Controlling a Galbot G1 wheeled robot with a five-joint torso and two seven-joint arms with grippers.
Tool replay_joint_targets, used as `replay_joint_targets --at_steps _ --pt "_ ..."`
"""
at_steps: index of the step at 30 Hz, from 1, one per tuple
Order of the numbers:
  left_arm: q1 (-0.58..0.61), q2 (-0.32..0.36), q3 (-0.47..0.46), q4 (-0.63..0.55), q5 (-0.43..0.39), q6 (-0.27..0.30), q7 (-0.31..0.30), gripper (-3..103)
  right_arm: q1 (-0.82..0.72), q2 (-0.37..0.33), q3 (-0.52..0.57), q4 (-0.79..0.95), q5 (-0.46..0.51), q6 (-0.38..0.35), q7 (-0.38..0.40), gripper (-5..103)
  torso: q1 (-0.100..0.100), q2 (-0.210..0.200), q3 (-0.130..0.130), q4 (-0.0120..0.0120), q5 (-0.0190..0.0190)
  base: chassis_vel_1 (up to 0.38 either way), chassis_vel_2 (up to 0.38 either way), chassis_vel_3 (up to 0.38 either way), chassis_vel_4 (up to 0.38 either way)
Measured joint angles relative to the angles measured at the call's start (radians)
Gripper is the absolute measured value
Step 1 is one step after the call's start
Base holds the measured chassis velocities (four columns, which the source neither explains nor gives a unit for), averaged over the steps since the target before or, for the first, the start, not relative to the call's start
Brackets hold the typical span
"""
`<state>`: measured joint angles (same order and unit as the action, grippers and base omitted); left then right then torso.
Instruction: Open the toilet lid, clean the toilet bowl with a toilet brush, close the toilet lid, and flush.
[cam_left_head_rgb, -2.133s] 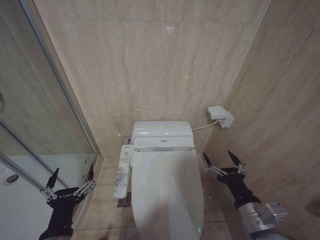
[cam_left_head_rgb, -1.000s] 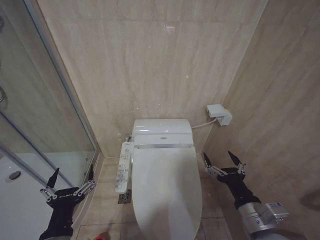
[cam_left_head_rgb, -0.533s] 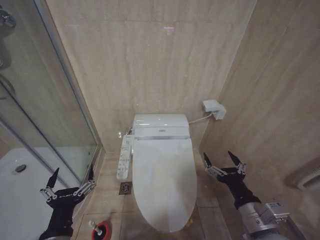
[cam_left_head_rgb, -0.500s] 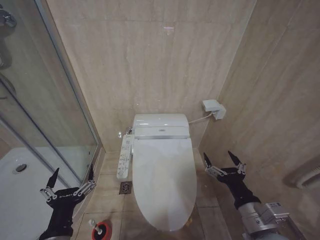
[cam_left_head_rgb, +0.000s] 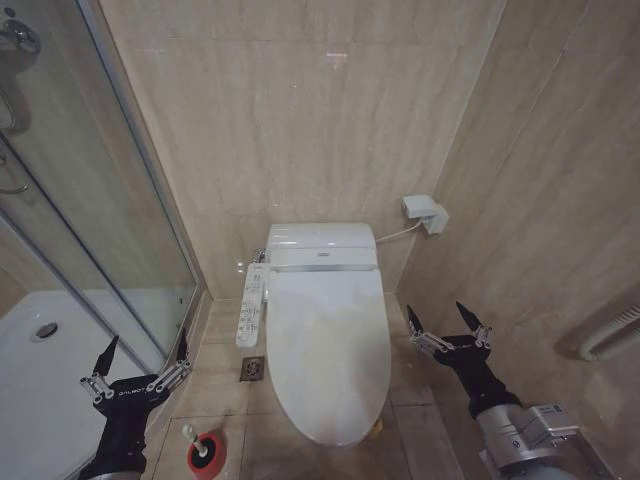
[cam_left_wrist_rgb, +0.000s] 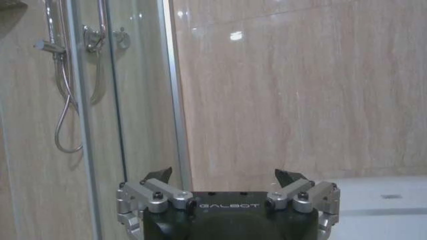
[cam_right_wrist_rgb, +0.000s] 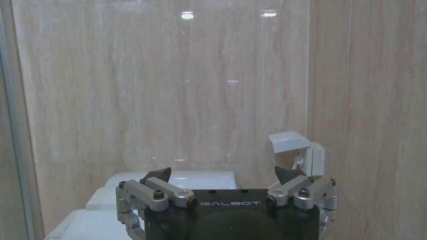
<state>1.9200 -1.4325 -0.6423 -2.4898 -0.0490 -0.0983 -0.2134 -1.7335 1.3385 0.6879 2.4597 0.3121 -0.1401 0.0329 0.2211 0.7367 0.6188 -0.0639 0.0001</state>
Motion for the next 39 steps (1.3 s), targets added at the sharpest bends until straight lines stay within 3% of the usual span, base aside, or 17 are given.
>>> replay_joint_targets --at_steps 15,39 --pt "0.000 0.000 0.000 0.000 0.000 0.000 0.000 100 0.000 0.000 0.000 0.000 0.000 0.000 0.000 100 -0.001 0.000 0.000 0.0000 -0.0006 0.149 0.061 -0.145 -0.052" --pt "0.000 0.000 0.000 0.000 0.000 0.000 0.000 100 0.000 0.000 0.000 0.000 0.000 0.000 0.000 100 0.000 0.000 0.000 0.0001 0.0007 -0.121 -0.116 0.129 0.112"
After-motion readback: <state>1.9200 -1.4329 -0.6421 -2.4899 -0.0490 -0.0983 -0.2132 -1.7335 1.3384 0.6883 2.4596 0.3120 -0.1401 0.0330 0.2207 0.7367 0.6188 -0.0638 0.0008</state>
